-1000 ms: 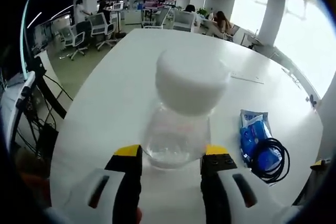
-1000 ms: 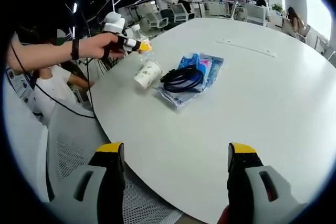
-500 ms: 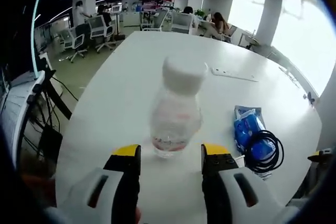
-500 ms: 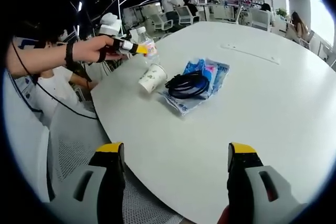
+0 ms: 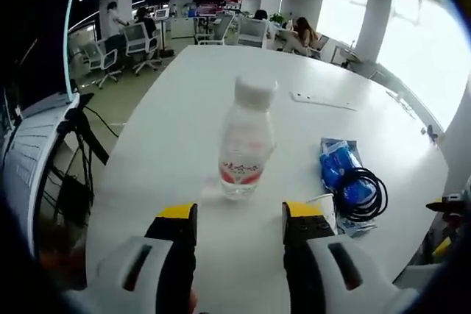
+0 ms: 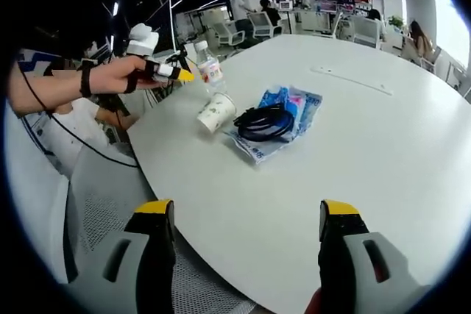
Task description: Arrange the tabletop items into an orderly group along one side of the table until the central work area is clear of visible clutter.
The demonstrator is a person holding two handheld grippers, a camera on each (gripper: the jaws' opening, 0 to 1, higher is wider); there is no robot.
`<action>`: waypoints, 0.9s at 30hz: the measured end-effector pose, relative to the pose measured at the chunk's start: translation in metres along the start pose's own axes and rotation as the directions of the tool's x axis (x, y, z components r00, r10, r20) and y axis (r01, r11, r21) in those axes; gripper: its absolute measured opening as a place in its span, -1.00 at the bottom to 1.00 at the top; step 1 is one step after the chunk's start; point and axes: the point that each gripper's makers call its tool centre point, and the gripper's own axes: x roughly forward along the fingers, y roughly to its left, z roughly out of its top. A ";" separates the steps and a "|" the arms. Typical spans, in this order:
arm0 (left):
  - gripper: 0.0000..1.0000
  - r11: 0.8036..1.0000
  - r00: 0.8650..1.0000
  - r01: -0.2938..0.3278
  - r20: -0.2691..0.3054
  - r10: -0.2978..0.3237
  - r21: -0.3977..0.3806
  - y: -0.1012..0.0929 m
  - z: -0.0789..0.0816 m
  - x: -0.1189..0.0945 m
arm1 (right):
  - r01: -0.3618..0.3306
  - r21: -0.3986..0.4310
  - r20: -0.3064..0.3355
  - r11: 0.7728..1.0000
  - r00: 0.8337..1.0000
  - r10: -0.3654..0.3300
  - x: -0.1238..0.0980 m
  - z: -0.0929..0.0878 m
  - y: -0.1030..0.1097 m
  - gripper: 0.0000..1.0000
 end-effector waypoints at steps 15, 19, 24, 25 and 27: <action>-0.10 1.000 1.000 0.029 0.006 -0.029 -0.009 -0.009 -0.010 -0.026 | -0.013 -0.008 -0.001 1.000 1.000 0.013 0.001 0.004 0.002 0.60; -0.10 0.999 0.999 0.043 0.009 -0.043 -0.006 -0.016 -0.012 -0.031 | -0.018 -0.016 -0.003 1.000 1.000 0.018 0.002 0.008 0.003 0.61; -0.11 0.998 0.998 0.058 0.007 -0.058 -0.002 -0.023 -0.017 -0.038 | -0.015 -0.021 0.006 1.000 1.000 0.015 0.000 0.015 0.003 0.61; -0.11 0.998 0.998 0.061 0.004 -0.061 0.001 -0.025 -0.018 -0.039 | -0.013 -0.022 0.009 1.000 1.000 0.013 -0.001 0.016 0.002 0.61; -0.11 0.998 0.998 0.069 0.000 -0.069 0.006 -0.027 -0.020 -0.041 | -0.010 -0.018 0.014 1.000 1.000 0.010 -0.002 0.017 0.000 0.61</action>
